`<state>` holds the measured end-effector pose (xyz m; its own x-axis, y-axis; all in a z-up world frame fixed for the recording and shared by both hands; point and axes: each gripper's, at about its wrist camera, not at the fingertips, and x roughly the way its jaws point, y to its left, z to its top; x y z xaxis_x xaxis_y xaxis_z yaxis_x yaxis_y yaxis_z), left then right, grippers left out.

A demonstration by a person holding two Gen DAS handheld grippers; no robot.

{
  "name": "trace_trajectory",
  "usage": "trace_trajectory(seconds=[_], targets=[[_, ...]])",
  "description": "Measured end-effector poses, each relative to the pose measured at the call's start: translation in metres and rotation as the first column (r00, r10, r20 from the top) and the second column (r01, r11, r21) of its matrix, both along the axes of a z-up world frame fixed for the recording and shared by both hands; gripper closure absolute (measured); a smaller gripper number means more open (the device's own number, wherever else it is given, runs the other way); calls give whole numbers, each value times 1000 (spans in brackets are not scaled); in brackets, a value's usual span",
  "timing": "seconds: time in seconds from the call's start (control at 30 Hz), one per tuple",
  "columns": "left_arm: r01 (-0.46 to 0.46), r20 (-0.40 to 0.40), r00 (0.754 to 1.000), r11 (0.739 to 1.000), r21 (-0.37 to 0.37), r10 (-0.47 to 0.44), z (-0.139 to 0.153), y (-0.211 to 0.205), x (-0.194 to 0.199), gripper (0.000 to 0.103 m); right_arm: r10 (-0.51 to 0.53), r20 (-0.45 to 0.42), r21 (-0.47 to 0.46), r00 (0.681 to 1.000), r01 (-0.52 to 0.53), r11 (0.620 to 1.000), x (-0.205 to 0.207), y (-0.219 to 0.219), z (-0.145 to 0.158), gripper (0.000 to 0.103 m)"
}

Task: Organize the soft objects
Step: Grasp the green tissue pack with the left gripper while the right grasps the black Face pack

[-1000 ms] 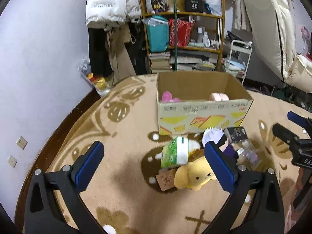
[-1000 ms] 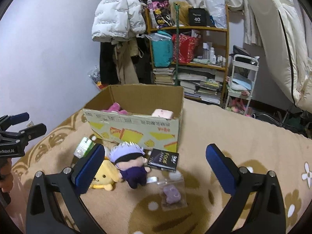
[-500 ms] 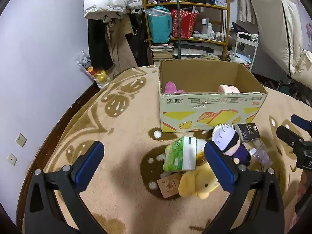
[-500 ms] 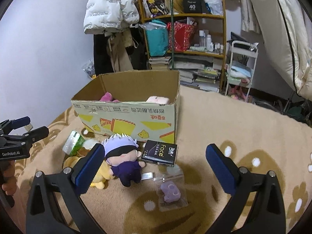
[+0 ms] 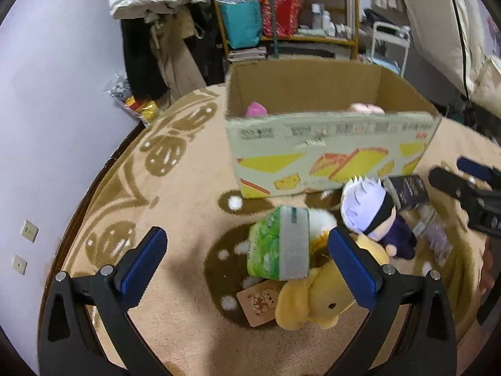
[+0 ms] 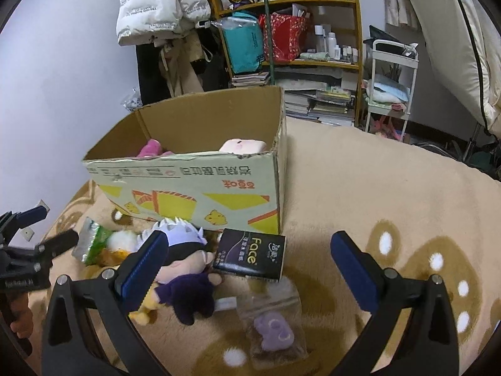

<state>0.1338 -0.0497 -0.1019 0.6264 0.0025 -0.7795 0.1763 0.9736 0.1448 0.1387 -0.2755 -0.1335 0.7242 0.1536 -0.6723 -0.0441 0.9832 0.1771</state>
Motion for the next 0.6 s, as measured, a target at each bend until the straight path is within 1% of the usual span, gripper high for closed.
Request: trace_trajectory(seconds=[0.07, 0.17, 0.37, 0.4, 0.43, 0.47, 0.53, 0.57, 0.6], targets=[[16, -20, 1000, 1000, 7, -16, -6, -5, 1, 2, -1, -10, -1, 1000, 1, 1000, 6, -1, -5, 0], [14, -38, 999, 1000, 19, -13, -13, -8, 4, 2, 1, -31, -19, 1000, -2, 1000, 14, 1, -15, 0], [-4, -71, 997, 1000, 9, 4, -21, -5, 11, 2, 27, -81, -26, 996, -29, 999, 28, 7, -33, 0], [-5, -75, 997, 1000, 6, 5, -22, -4, 11, 5, 30, -91, -27, 995, -33, 999, 30, 9, -37, 0], [-4, -80, 997, 1000, -4, 3, -23, -4, 11, 11, 32, -96, -24, 995, -34, 999, 30, 10, -40, 0], [-3, -90, 996, 1000, -18, 2, -24, -3, 12, 13, 33, -103, -21, 994, -35, 999, 32, 10, -43, 0], [-2, -102, 995, 999, -40, -2, -25, -2, 12, 21, 21, -127, -29, 992, -25, 999, 35, 11, -49, 6], [1, -102, 995, 999, -47, -6, -25, -2, 12, 22, 16, -142, -27, 990, -20, 999, 37, 11, -52, 13], [4, -101, 995, 999, -49, -9, -25, -2, 12, 25, 11, -167, -14, 986, -14, 1000, 40, 10, -57, 23]])
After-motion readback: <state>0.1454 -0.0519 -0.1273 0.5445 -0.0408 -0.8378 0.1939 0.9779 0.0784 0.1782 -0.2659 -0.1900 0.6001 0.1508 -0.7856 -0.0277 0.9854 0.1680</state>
